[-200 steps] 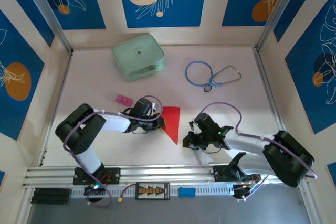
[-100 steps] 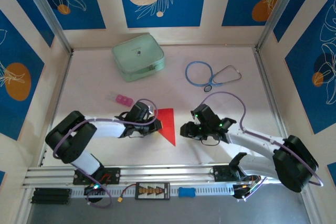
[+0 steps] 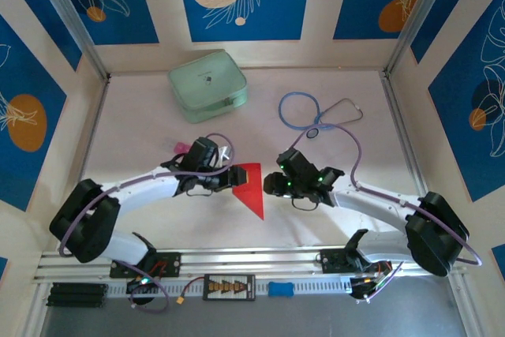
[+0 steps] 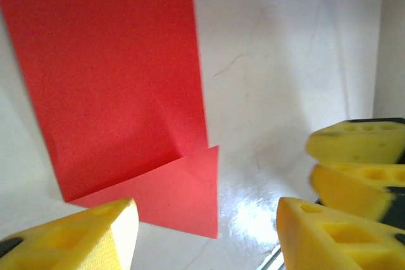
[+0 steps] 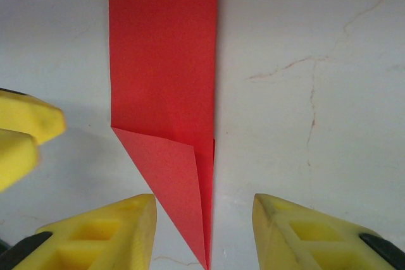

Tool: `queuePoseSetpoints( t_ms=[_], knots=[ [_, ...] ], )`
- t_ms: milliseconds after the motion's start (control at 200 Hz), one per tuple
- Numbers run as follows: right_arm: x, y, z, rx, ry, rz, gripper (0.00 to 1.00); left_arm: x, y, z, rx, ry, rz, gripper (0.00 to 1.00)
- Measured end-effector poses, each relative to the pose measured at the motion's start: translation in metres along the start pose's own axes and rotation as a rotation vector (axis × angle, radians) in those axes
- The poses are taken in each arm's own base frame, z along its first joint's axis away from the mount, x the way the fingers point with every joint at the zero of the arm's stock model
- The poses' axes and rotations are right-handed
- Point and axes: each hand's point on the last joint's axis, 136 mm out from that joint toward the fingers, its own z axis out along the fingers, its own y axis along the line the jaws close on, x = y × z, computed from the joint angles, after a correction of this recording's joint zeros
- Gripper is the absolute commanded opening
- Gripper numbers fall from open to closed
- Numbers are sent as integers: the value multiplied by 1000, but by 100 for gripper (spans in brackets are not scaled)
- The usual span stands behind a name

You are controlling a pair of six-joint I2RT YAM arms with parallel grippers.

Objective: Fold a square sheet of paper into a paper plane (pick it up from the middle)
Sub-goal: Third fold the triangle at the center of the table, then fourth fold the wing at the center of the table.

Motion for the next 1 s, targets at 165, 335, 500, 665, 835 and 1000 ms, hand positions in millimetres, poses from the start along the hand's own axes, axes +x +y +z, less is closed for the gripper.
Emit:
queuePoseSetpoints(
  t_ms=[165,335,500,665,835,1000],
  knots=[
    [11,-12,-3,23,-5,34,45,-1,-7,-8,23,-1,56,63],
    [23,-26,-14,-5,-16,91,45,-4,0,-22,-19,-18,58,65],
    [13,-13,-26,-79,-66,72,45,-11,4,-34,-38,-54,65,68],
    [14,-11,-16,-74,-6,84,45,-17,15,-43,-57,-75,26,70],
    [9,4,1,-85,58,68,44,-10,39,-48,-53,-85,-64,70],
    [10,9,20,-76,105,55,40,-9,45,-38,-2,-47,-139,65]
  ],
)
